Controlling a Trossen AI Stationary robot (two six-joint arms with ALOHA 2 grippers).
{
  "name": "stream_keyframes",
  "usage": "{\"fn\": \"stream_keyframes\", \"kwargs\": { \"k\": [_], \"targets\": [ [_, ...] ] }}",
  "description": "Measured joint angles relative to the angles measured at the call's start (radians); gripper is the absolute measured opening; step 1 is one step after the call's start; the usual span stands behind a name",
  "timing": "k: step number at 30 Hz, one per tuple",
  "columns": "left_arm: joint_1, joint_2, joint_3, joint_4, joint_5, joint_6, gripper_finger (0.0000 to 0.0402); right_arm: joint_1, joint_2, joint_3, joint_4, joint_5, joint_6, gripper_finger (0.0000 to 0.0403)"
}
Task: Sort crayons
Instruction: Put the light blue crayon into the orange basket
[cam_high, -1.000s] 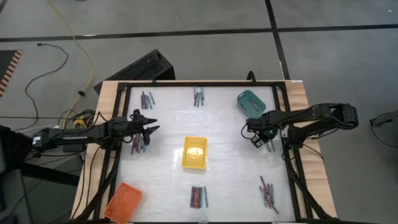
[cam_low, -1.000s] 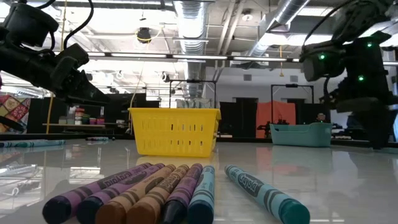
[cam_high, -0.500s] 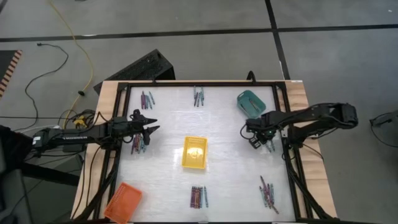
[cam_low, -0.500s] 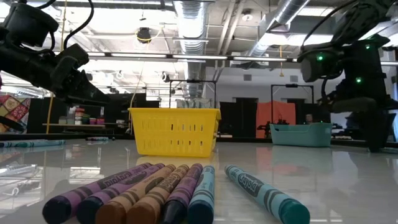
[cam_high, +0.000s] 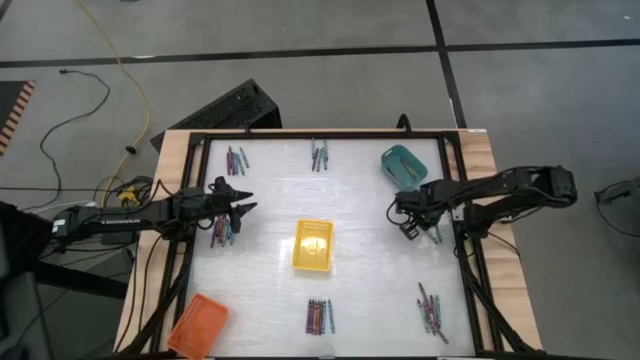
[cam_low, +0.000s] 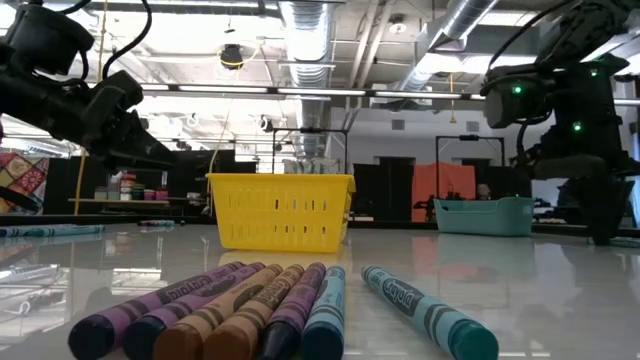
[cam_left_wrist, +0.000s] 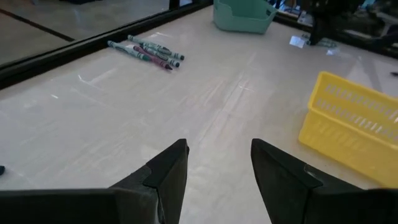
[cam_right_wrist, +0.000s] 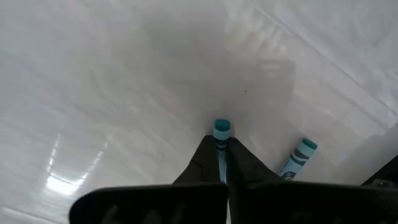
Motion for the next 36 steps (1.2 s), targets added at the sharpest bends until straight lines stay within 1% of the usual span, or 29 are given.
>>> {"fn": "stream_keyframes", "kwargs": {
  "k": [4,9,16,19,22,26,28,30,36],
  "targets": [
    [0.000,0.000,0.000,0.049,0.020,0.002,0.0167,0.024,0.001,0.039,0.031,-0.003,0.004,0.0001],
    [0.000,0.000,0.000,0.164,0.103,0.014,0.0167,0.050,0.002,0.104,0.041,0.009,-0.012,0.0001],
    [0.000,0.000,0.000,0.348,0.242,-0.003,0.0167,0.084,0.002,0.228,0.117,0.084,-0.072,0.0000],
    [0.000,0.000,0.000,0.413,0.261,-0.033,0.0167,0.089,0.002,0.285,0.174,0.125,-0.119,0.0000],
    [0.000,0.008,0.000,0.460,0.265,-0.050,0.0167,0.090,0.002,0.336,0.260,0.158,-0.185,0.0000],
    [-0.006,0.051,0.000,0.534,0.290,-0.086,0.0167,0.092,0.002,0.379,0.439,0.187,-0.293,0.0000],
    [-0.012,0.091,0.002,0.583,0.326,-0.099,0.0167,0.091,0.007,0.395,0.532,0.187,-0.348,0.0000],
    [-0.020,0.134,0.026,0.582,0.360,-0.100,0.0167,0.092,0.011,0.410,0.602,0.186,-0.396,0.0000],
    [-0.052,0.289,0.125,0.587,0.362,-0.056,0.0167,0.110,0.039,0.434,0.826,0.184,-0.517,0.0000]
  ]
}}
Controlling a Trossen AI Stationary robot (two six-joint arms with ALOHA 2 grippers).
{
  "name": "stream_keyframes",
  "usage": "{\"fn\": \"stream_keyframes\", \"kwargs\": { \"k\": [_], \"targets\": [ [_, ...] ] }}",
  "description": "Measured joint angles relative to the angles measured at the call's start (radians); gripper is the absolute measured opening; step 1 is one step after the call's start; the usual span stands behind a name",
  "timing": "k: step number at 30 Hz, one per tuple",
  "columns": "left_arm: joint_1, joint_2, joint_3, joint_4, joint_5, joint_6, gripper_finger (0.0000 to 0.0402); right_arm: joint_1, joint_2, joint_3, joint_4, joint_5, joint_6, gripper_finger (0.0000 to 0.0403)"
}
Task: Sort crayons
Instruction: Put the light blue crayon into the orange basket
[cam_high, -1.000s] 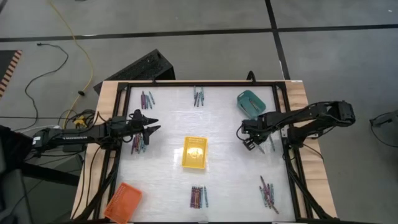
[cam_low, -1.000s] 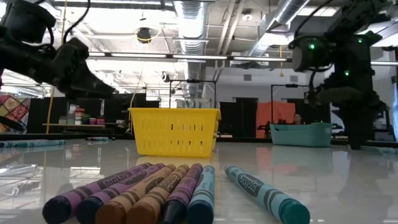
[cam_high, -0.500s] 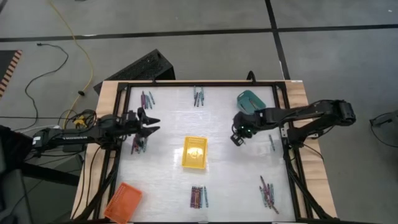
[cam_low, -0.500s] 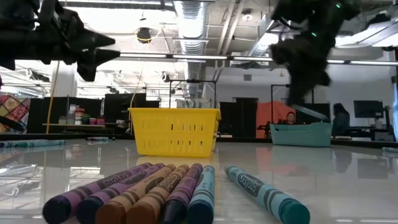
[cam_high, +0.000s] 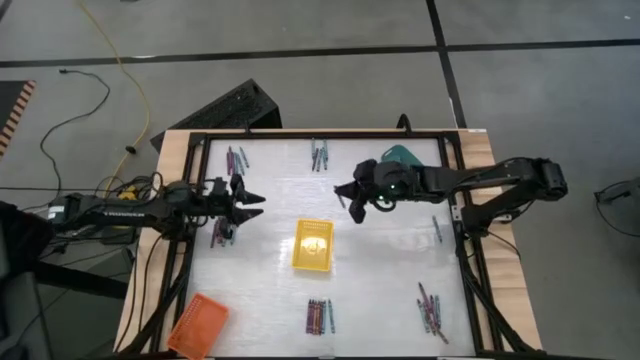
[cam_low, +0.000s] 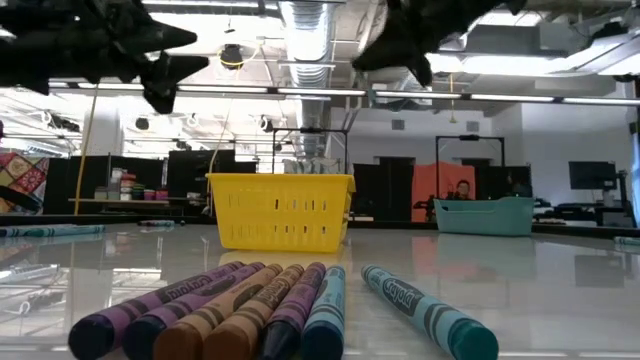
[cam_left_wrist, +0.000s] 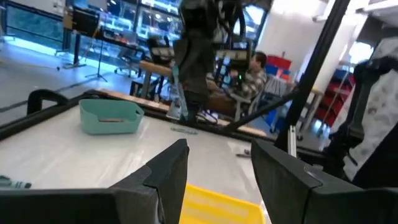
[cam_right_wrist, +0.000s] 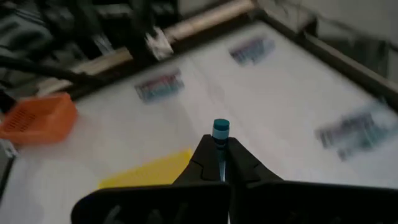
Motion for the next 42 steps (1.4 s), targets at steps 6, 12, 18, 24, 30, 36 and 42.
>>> {"fn": "stream_keyframes", "kwargs": {
  "k": [6,12,18,24,30,36,42],
  "targets": [
    [-0.013,0.167,0.115,0.000,-0.013,0.060,0.0167,0.027,0.103,0.071,0.111,-0.001,-0.104,0.0000],
    [-0.014,0.323,0.221,0.016,0.026,0.078,0.0167,0.049,0.221,0.194,0.121,-0.018,-0.195,0.0000],
    [-0.013,0.439,0.291,0.022,0.058,0.086,0.0167,0.067,0.299,0.301,0.119,-0.026,-0.268,0.0000],
    [-0.013,0.491,0.304,0.090,0.056,0.080,0.0167,0.077,0.298,0.324,0.125,-0.028,-0.299,0.0000],
    [-0.018,0.530,0.305,0.193,0.089,0.062,0.0167,0.078,0.298,0.325,0.132,-0.028,-0.303,0.0000],
    [-0.044,0.579,0.305,0.240,0.086,0.062,0.0167,0.084,0.302,0.325,0.135,-0.031,-0.305,0.0000],
    [-0.063,0.627,0.305,0.328,0.083,0.062,0.0167,0.098,0.302,0.325,0.137,-0.030,-0.306,0.0000]
  ]
}}
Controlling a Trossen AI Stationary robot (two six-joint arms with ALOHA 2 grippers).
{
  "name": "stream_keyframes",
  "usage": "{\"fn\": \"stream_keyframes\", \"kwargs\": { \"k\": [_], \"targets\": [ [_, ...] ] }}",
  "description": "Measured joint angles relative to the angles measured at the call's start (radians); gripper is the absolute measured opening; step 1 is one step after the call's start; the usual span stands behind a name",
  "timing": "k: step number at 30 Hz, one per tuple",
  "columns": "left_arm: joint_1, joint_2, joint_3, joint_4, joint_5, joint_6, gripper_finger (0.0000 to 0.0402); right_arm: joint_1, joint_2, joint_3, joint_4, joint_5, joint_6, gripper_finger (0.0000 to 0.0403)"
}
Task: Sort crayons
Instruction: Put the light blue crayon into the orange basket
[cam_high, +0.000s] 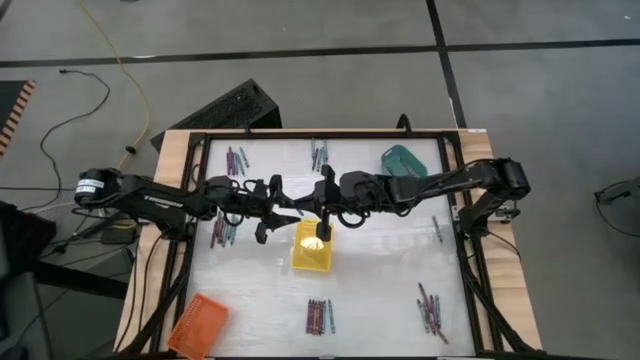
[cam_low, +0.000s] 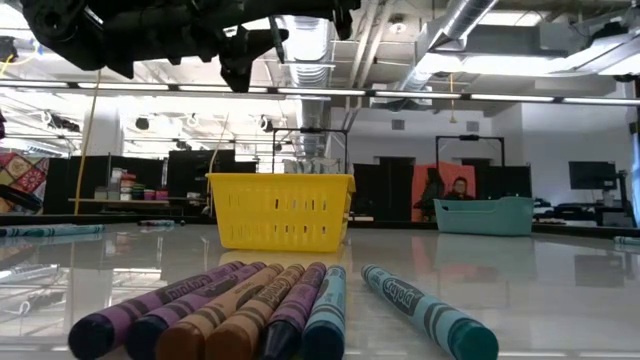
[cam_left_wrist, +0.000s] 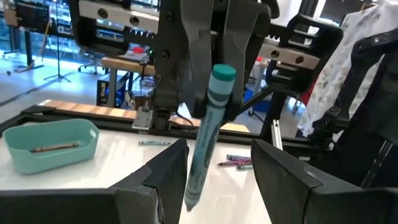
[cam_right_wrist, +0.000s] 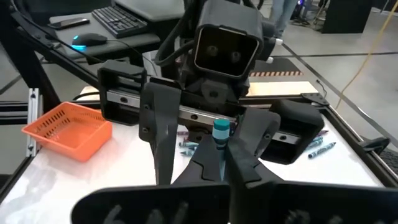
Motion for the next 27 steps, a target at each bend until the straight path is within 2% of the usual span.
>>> {"fn": "stream_keyframes", "kwargs": {
  "k": [10,19,27],
  "targets": [
    [-0.018,0.019,0.001,0.045,-0.014,0.009,0.0161,0.000,0.000,0.000,-0.001,0.001,-0.003,0.0000],
    [-0.021,0.018,0.001,0.008,-0.032,0.026,0.0087,0.005,0.000,0.000,-0.008,0.001,-0.004,0.0000],
    [-0.020,0.018,0.001,0.000,-0.030,0.035,0.0040,0.005,0.000,0.000,-0.020,0.001,-0.003,0.0000]
  ]
}}
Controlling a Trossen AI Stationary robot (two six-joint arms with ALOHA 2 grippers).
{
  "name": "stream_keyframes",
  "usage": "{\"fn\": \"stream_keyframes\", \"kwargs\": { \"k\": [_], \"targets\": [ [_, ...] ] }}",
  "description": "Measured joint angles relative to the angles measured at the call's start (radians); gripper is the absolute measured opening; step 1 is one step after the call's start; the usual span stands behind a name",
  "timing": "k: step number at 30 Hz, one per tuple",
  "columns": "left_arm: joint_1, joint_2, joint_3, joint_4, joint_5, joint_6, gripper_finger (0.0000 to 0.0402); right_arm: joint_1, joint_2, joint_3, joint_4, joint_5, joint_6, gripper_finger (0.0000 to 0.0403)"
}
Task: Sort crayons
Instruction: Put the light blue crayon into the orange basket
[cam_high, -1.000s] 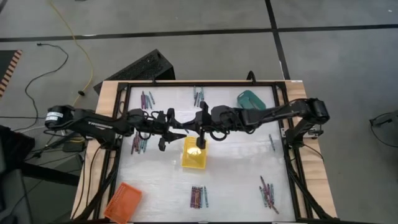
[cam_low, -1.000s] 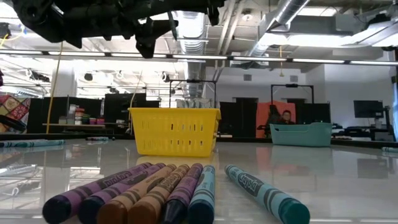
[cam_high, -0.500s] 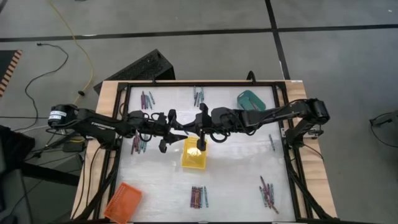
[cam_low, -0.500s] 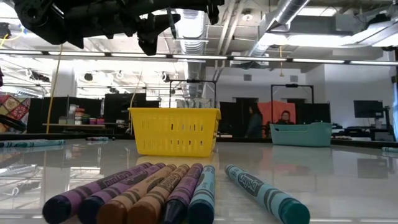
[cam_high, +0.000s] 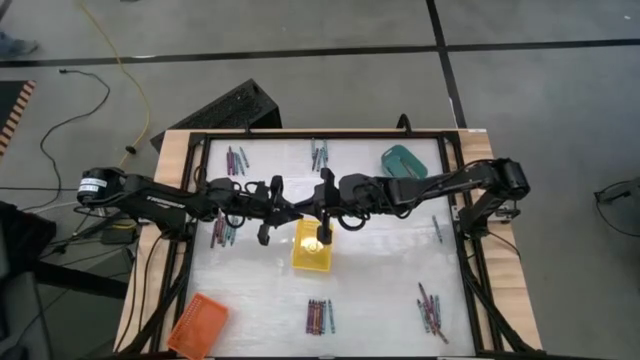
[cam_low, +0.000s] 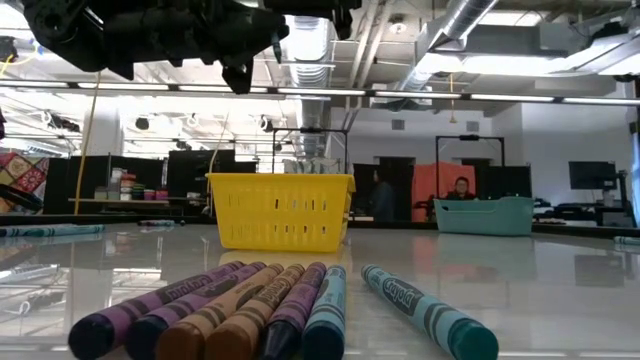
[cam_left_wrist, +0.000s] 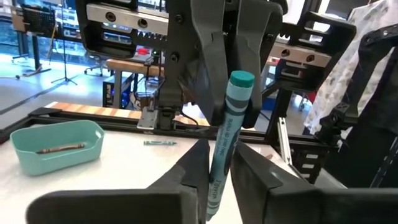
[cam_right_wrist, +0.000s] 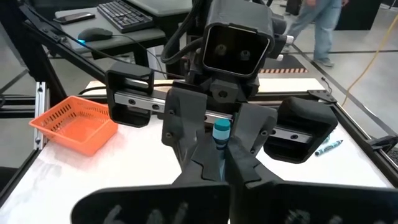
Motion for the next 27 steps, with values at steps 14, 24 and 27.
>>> {"fn": "stream_keyframes", "kwargs": {
  "k": [14,24,27],
  "targets": [
    [-0.013,-0.019,0.000,-0.197,0.034,-0.034,0.0010,0.013,-0.002,-0.001,-0.174,0.094,0.067,0.0066],
    [-0.155,-0.153,0.173,-0.969,-0.073,-0.092,0.0009,0.021,-0.005,-0.003,-0.408,0.135,0.087,0.0136],
    [-0.234,-0.189,0.280,-1.243,-0.167,-0.148,0.0009,0.027,-0.005,-0.006,-0.435,0.156,0.083,0.0141]
  ]
}}
